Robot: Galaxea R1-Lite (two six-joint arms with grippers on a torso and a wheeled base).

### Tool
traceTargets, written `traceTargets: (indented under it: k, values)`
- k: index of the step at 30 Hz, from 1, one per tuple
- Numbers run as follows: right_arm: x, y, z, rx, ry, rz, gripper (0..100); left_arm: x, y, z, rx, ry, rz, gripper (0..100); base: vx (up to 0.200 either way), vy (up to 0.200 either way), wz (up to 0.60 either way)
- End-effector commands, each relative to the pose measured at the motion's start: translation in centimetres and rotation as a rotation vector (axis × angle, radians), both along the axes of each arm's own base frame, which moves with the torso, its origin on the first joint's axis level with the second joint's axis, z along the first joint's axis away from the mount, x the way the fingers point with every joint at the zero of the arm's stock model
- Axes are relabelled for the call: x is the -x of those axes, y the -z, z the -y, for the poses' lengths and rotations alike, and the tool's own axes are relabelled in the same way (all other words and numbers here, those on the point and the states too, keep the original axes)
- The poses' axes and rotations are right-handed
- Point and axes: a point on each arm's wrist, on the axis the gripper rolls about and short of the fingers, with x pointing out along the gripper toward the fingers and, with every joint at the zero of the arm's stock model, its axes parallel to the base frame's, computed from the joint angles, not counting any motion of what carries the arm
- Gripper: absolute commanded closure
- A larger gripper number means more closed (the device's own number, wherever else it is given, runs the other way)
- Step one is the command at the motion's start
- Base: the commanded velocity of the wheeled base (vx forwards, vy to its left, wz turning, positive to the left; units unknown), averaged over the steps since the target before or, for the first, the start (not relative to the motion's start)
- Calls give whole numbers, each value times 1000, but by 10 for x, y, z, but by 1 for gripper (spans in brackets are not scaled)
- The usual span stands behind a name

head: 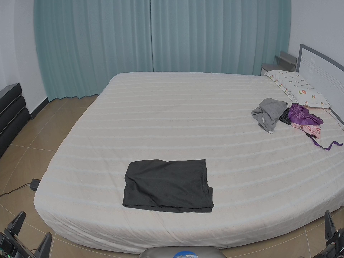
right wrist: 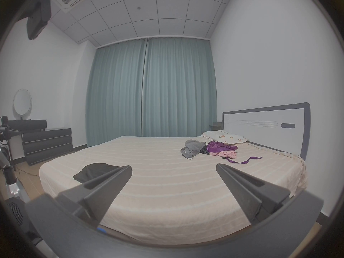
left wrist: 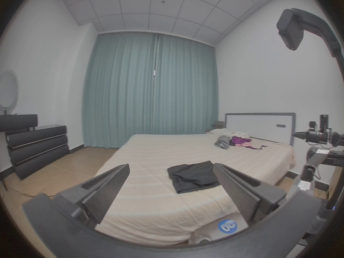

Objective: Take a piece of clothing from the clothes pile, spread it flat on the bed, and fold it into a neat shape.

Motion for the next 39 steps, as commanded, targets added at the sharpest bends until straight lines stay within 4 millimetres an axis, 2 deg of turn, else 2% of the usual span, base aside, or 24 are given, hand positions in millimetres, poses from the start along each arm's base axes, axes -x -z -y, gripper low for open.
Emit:
traceTargets:
  k: [1,4,10,13,23,28,39]
  values:
    - [0,2,0,36,7,6,0,2,5,-3,8,-126,32,0,0,0,0]
    - [0,1,-1,108,-25,23,0,2,10,-6,-20,-244,-13,0,0,0,0]
    - [0,2,0,15,2,16,0,2,11,-6,-24,-233,-17,0,0,0,0]
    - [0,1,1,23,55,13,0,2,11,-6,-22,-233,-17,0,0,0,0]
    - [0,2,0,16,14,18,0,2,11,-5,-27,-229,-17,0,0,0,0]
    - [0,8,-2,5,-91,-46,0,2,11,-5,-27,-229,-17,0,0,0,0]
    - [0,8,-2,-2,-88,-36,0,2,11,-5,-27,-229,-17,0,0,0,0]
